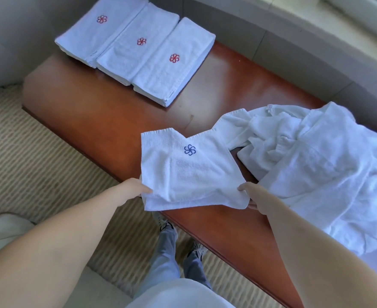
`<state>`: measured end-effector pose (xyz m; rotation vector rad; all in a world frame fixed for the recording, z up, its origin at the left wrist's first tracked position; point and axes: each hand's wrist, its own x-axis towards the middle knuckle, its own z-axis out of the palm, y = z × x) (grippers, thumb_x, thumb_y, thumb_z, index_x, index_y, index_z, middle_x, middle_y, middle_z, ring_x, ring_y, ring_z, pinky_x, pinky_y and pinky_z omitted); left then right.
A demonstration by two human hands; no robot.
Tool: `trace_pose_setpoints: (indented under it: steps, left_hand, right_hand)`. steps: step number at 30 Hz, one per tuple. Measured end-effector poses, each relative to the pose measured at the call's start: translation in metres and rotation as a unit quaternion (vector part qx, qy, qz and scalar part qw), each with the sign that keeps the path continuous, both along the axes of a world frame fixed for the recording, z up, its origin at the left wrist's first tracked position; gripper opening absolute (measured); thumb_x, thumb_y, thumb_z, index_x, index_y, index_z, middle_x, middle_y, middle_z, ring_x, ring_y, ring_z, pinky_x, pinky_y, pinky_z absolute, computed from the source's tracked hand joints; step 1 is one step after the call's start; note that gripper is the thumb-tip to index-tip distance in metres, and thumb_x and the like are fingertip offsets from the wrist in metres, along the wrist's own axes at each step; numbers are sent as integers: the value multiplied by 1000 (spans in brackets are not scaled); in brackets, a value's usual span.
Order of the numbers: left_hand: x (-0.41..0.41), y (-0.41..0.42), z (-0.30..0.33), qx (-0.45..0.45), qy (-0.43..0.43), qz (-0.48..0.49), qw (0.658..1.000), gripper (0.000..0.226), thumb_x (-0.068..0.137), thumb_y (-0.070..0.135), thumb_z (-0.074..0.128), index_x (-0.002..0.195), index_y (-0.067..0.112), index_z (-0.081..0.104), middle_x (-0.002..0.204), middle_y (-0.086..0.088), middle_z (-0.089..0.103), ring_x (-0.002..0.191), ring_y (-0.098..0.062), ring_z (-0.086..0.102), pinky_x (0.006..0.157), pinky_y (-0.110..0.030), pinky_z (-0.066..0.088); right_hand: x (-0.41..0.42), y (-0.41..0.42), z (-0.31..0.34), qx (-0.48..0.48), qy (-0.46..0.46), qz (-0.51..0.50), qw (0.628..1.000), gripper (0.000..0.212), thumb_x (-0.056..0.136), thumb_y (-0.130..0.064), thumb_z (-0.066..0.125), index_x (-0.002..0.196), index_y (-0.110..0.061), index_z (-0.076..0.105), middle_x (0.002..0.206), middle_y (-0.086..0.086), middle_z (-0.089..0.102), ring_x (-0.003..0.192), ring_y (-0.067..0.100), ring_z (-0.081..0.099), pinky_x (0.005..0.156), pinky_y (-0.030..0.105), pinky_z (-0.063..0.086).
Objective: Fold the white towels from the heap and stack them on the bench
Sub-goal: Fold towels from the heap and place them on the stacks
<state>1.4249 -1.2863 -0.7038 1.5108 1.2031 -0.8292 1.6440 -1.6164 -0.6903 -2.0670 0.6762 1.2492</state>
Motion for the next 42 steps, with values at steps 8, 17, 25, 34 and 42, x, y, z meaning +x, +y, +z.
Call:
trace_pose_setpoints:
  steps: [8, 17, 25, 34, 42]
  left_hand:
    - [54, 51, 117, 80, -207, 191, 956, 43, 92, 25, 75, 129, 6, 66, 134, -15, 65, 130, -31, 58, 115, -43, 42]
    - [103, 80, 267, 187, -376, 249, 873, 11, 95, 23, 71, 100, 15, 67, 113, -7, 68, 108, -25, 67, 98, -41, 57]
    - [82, 65, 321, 136, -342, 205, 907, 30, 94, 27, 71, 122, 19, 65, 116, -5, 68, 104, -24, 69, 78, -31, 59]
    - [56, 41, 331, 13, -295, 88, 951, 36, 91, 11, 77, 125, 13, 67, 122, -4, 68, 100, -15, 71, 74, -30, 61]
    - [51, 17, 311, 73, -238, 63, 966, 26, 95, 3, 68, 117, 16, 70, 124, -7, 69, 103, -18, 68, 75, -29, 60]
  right_hand:
    - [64, 41, 106, 143, -161, -35, 976, 23, 85, -23, 75, 104, -11, 67, 80, 2, 57, 71, 18, 59, 66, 29, 54]
    - [106, 74, 246, 272, -330, -16, 904, 8, 90, -18, 75, 85, -18, 68, 84, 8, 65, 61, 20, 62, 55, 30, 57]
    - [102, 55, 299, 323, -312, -8, 894, 22, 80, -10, 66, 88, -22, 83, 116, 13, 64, 99, 41, 66, 59, 64, 59]
    - [93, 26, 314, 257, -370, 82, 889, 37, 78, 2, 57, 90, -25, 79, 117, 17, 68, 105, 35, 66, 96, 46, 58]
    - [80, 1, 313, 146, -324, 214, 910, 37, 89, 4, 55, 90, -24, 79, 89, 6, 68, 67, 19, 66, 55, 27, 57]
